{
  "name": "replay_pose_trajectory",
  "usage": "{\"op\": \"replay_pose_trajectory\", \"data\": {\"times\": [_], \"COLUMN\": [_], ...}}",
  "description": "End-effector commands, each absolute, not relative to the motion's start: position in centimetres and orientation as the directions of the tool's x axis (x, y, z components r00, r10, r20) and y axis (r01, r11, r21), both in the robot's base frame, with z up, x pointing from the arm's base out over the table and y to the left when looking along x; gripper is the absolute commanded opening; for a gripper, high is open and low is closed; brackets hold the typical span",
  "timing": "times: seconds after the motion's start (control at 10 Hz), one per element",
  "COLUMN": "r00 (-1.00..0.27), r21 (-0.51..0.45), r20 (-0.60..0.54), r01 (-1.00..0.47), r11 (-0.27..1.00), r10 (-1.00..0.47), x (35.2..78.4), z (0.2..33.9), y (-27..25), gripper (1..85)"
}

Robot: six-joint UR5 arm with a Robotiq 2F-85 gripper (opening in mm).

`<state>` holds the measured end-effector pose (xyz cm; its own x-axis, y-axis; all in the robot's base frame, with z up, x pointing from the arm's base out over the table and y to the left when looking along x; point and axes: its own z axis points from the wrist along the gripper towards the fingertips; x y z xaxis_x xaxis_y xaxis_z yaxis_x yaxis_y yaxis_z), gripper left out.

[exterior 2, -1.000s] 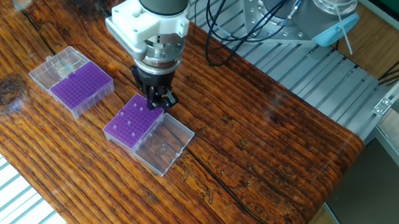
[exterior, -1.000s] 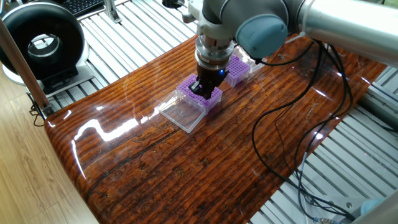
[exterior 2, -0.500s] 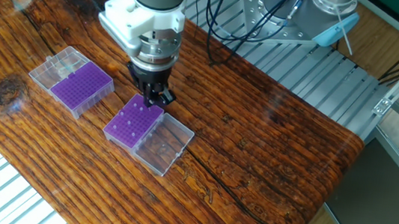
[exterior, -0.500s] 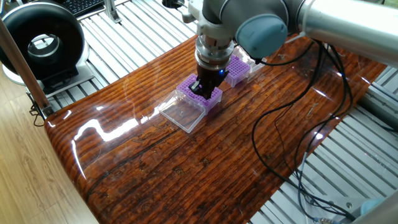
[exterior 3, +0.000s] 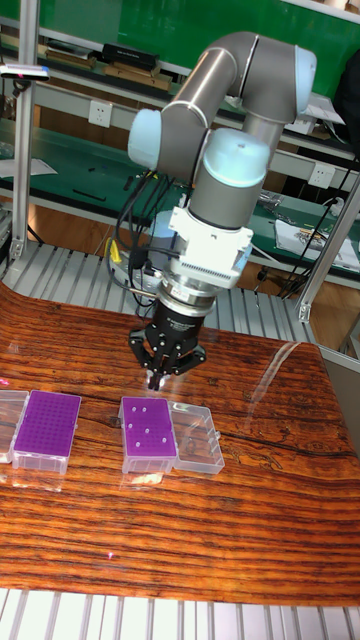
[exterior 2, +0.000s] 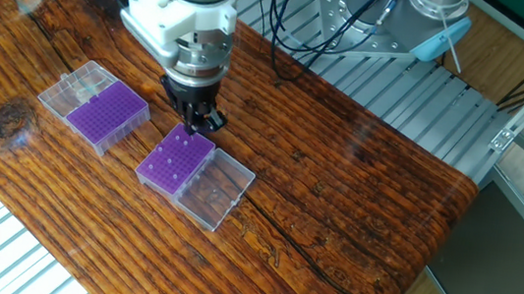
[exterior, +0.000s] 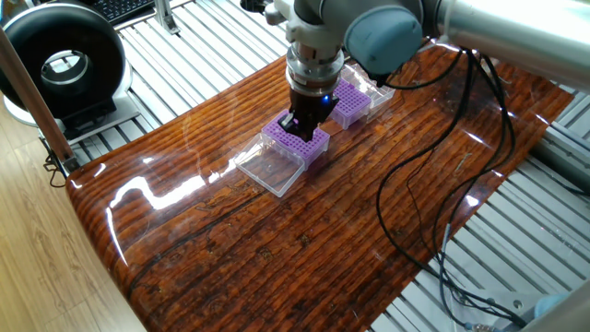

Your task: Transfer all small pipette tips from one holder to another

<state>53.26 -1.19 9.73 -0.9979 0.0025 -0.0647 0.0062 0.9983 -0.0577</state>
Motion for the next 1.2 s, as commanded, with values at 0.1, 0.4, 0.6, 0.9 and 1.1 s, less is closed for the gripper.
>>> {"op": "replay_pose_trajectory", "data": {"times": [0.1,0.4,0.6,0.9,1.1], "r00": [-0.996,-0.989,-0.987,-0.988,-0.99], "r21": [-0.057,-0.064,-0.065,-0.063,-0.048], "r20": [-0.061,-0.08,-0.087,-0.077,-0.068], "r01": [-0.069,-0.119,-0.128,-0.13,-0.12], "r11": [0.996,0.991,0.99,0.99,0.992], "r10": [-0.072,-0.124,-0.133,-0.134,-0.124], "x": [53.3,53.4,53.3,52.9,52.6], "z": [9.9,9.0,8.8,8.9,8.9], "y": [-3.7,-6.0,-6.4,-6.4,-6.0], "gripper": [1.3,1.3,1.3,1.3,1.3]}}
